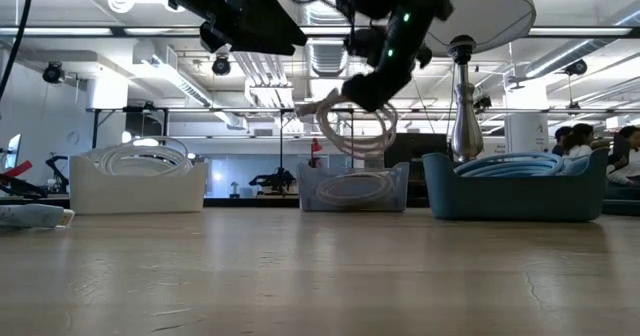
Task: Pick & Place USB Port
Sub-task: Put the top brown charger cable into the black bin, then put the blue charger cable into the blue bin
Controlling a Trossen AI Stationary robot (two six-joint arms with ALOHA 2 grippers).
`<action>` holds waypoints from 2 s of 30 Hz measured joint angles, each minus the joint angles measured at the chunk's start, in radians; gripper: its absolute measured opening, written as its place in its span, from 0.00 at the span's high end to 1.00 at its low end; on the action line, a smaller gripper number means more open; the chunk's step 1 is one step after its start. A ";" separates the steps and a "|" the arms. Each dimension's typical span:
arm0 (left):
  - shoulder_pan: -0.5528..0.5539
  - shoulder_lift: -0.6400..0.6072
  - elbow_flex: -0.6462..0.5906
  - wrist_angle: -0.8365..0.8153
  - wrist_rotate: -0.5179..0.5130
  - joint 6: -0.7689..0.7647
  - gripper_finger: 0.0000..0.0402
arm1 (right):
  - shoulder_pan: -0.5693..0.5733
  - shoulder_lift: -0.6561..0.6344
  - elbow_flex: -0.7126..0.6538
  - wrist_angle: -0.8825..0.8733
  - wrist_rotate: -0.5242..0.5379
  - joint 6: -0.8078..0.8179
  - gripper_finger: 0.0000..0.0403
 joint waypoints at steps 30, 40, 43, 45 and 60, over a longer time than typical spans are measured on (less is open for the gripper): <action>0.000 0.000 0.000 -0.005 0.000 0.001 0.49 | -0.154 0.111 0.010 0.093 -0.269 -0.098 0.68; 0.000 0.000 0.000 -0.002 0.001 0.001 0.49 | -0.089 -0.007 0.004 0.063 -0.449 -0.080 0.64; 0.000 0.000 0.000 -0.002 0.001 0.001 0.49 | -0.041 -0.045 0.000 -0.003 -0.450 -0.069 0.64; 0.000 0.000 0.000 -0.003 0.001 -0.002 0.49 | 0.000 -0.071 -0.005 -0.062 -0.452 -0.050 0.64; 0.000 0.001 0.000 -0.058 0.000 -0.144 0.49 | 0.225 -0.368 -0.283 -0.089 -0.712 0.024 0.65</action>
